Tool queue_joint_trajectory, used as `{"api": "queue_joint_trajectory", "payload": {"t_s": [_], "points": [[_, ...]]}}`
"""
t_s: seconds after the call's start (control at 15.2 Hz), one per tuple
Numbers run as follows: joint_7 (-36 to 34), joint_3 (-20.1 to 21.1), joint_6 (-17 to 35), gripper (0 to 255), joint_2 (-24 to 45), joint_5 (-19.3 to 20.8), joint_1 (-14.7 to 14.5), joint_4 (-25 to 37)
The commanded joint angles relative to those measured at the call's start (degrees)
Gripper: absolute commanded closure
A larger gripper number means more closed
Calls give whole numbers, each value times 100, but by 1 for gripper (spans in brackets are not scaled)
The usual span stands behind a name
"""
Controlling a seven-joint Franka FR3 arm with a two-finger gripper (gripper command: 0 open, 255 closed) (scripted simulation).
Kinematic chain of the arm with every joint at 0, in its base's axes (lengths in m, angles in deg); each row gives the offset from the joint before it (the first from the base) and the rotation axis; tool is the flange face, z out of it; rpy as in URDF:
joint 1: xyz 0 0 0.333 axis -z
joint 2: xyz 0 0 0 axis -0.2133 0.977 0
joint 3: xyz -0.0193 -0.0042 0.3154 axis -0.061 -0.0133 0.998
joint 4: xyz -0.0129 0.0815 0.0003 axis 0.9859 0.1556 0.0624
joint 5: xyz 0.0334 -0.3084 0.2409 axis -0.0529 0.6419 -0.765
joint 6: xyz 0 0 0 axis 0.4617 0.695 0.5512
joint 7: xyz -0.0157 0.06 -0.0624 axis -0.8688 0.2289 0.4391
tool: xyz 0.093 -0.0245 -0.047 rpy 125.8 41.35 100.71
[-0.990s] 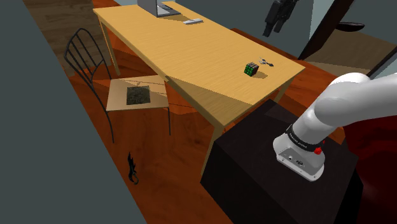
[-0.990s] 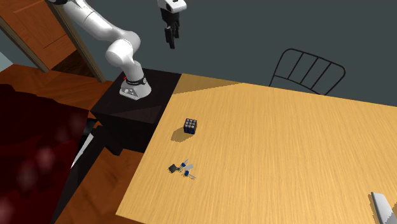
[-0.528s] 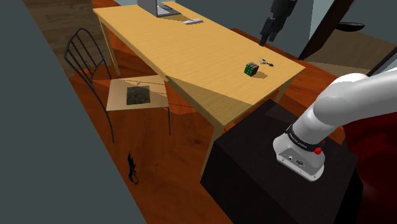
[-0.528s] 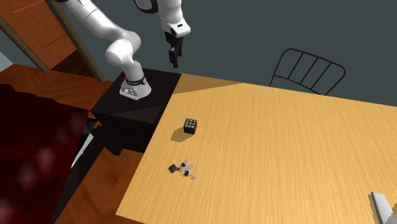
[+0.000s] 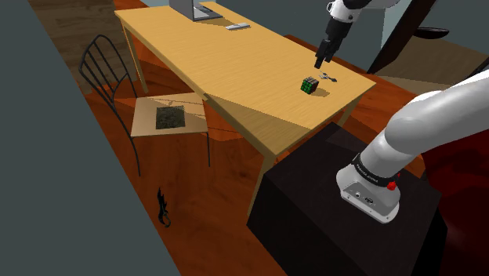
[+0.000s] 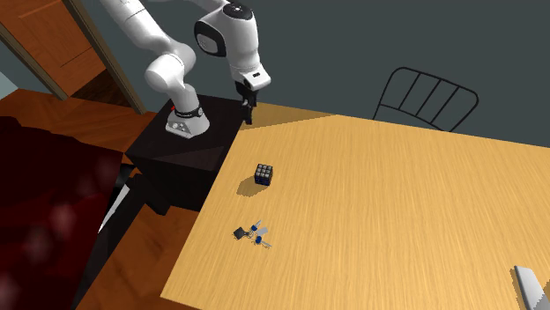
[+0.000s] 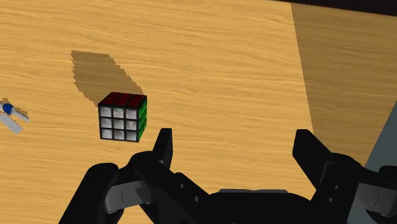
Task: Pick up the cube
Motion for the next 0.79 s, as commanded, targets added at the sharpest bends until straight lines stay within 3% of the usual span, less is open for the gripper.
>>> {"api": "queue_joint_trajectory", "payload": {"t_s": [0.0,0.4,0.73], "points": [[206,-169,337,0,432,-10,-1,103],[956,-662,1211,0,1710,-271,10,477],[1743,-920,1769,0,2889,-846,75,1003]]}}
